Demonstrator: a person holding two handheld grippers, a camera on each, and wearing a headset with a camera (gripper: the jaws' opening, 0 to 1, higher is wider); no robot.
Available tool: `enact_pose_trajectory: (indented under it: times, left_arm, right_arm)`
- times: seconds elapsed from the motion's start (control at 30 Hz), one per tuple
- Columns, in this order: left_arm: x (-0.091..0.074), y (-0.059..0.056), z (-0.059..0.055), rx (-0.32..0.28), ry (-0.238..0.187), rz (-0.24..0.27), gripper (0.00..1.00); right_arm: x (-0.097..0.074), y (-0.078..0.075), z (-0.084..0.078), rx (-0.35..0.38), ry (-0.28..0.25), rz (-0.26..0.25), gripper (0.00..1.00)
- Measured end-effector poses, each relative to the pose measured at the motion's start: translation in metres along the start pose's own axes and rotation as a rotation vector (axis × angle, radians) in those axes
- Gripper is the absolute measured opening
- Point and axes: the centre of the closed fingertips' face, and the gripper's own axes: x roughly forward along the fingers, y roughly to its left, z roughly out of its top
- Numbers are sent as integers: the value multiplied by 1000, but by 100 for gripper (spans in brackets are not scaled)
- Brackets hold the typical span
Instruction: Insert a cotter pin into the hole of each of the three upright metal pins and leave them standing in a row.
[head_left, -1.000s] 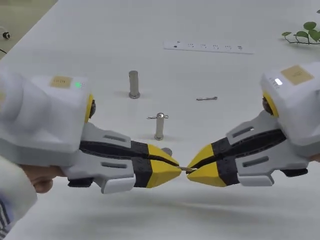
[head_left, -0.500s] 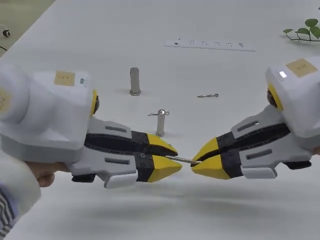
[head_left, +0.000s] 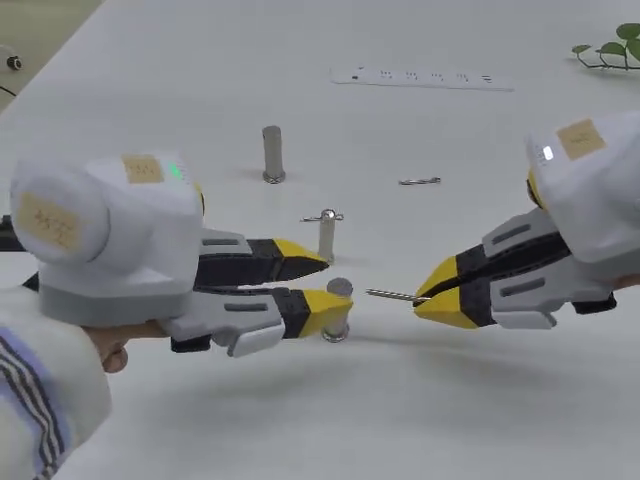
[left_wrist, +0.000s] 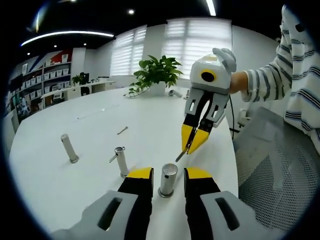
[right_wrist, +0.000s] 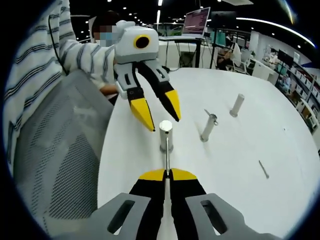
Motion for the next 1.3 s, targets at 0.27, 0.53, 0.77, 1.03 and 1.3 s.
enact_pose_trajectory:
  times: [0.27, 0.53, 0.77, 1.03, 1.3]
  left_arm:
    - [6, 0, -7, -13, 22, -7, 13]
    - [6, 0, -5, -29, 8, -6, 12]
    - [7, 0, -6, -25, 11, -3, 12]
    - [8, 0, -6, 1, 12, 12, 12]
    - [9, -2, -6, -5, 13, 5, 12]
  right_arm:
    - [5, 1, 6, -32, 0, 11, 4]
    - [4, -2, 5, -62, 25, 5, 4]
    - [5, -3, 9, -57, 15, 9, 4]
    - [12, -2, 16, -52, 2, 5, 4]
    - [19, 1, 26, -57, -12, 17, 4]
